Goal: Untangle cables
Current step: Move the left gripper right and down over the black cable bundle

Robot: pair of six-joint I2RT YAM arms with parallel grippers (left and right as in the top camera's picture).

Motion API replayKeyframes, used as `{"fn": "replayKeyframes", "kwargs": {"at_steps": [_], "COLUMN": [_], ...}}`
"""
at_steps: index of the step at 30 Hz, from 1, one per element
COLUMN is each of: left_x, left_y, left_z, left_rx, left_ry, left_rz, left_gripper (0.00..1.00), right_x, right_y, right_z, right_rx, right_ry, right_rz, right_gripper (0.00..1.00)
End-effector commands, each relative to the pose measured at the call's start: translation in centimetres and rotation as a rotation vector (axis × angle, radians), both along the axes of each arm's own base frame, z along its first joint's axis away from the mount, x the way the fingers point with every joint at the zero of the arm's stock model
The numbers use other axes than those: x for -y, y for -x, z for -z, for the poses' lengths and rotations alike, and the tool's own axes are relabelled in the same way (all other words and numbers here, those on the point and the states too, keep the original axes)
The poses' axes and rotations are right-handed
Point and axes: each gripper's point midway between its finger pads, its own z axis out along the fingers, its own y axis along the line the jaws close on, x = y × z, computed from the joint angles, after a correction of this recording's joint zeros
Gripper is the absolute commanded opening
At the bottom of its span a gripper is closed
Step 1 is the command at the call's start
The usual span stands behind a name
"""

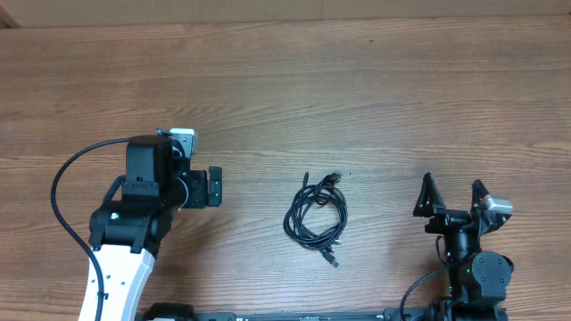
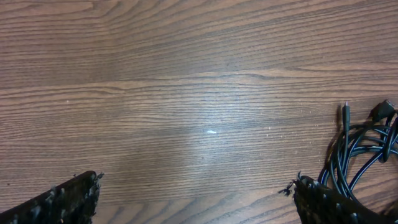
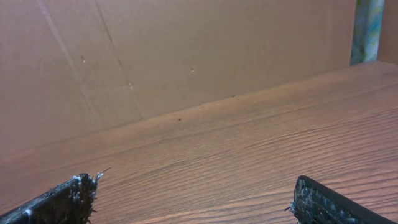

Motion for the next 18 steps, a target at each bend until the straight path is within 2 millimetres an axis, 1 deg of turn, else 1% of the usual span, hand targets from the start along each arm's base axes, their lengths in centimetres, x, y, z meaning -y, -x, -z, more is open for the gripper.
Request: {"fn": "replayKeyframes", "kwargs": {"at_steps": [1,18], "left_x": [0.17,0.43], "left_y": [-0.48,-1.02], "left_z": [-1.06,-1.52], "left_rx": [0.024,0.053], "left_ry": [0.007,0.019], "left_rz": [0.014,0.021], "left_gripper": [0.99,0.99], "right_x": [0.01,0.01], "right_y": [0.00,0.00], "right_z": [0.12,0.12], "right_rx": [0.005,0.005], "right_ry": [0.005,0.005], "right_rz": [-0.001,0.000], "right_gripper": [1.00,1.00]}}
